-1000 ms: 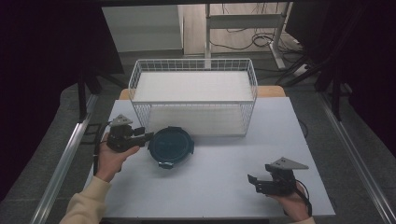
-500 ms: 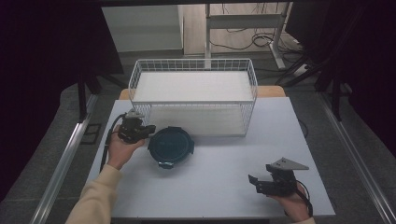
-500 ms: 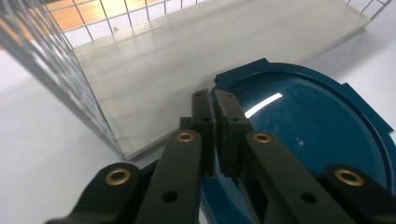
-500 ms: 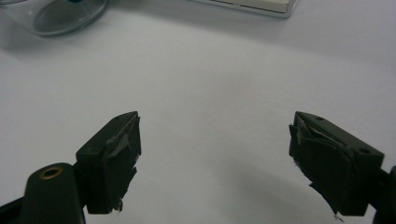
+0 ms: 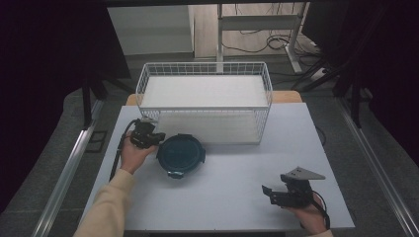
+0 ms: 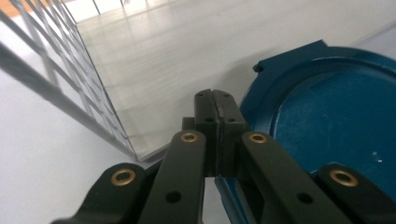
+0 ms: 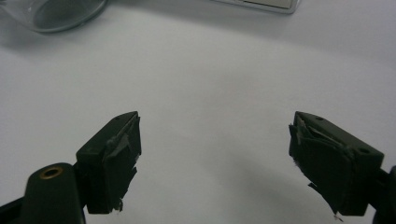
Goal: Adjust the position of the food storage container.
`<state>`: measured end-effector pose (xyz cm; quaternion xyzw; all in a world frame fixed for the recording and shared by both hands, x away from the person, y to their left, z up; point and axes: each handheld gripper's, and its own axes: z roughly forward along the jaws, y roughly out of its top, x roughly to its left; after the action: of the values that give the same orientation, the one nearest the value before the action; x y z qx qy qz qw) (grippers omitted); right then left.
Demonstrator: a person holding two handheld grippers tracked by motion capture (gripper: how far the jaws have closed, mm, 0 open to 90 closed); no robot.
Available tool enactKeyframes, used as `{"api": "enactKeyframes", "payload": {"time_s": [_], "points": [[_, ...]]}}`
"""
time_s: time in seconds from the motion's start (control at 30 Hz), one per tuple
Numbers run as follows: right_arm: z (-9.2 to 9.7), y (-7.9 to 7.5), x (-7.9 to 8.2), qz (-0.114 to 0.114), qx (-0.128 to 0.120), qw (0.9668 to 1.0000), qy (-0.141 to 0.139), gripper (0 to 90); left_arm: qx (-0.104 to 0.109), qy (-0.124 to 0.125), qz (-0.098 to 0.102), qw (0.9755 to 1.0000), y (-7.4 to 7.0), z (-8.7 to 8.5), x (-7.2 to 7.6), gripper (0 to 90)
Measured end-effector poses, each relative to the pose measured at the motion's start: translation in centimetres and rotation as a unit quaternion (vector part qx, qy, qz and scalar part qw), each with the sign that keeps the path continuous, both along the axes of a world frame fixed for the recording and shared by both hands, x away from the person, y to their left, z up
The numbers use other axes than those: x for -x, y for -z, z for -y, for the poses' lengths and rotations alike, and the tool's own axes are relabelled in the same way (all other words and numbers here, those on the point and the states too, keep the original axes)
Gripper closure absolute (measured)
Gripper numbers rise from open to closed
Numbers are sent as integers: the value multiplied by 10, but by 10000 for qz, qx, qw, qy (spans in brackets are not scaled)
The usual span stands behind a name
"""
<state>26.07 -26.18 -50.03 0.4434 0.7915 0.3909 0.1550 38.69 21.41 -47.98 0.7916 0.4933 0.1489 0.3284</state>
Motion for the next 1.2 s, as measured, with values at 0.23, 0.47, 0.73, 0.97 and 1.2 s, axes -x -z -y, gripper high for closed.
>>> {"api": "enactKeyframes", "payload": {"time_s": [0.23,0.47,0.73,0.97,1.2], "points": [[1,1,0,-1,64,10000,17,169,-28,93,-101,9999,7,3,-4,900],[0,1,0,4,115,9999,11,170,-77,145,-118,9998,6,4,-3,900],[0,0,0,18,125,9999,18,172,-110,357,-201,9991,5,11,3,900],[0,0,0,30,119,9999,41,172,-177,547,-164,9982,4,21,8,900],[0,-1,1,39,129,9999,60,172,-127,686,-154,9974,4,33,14,900]]}}
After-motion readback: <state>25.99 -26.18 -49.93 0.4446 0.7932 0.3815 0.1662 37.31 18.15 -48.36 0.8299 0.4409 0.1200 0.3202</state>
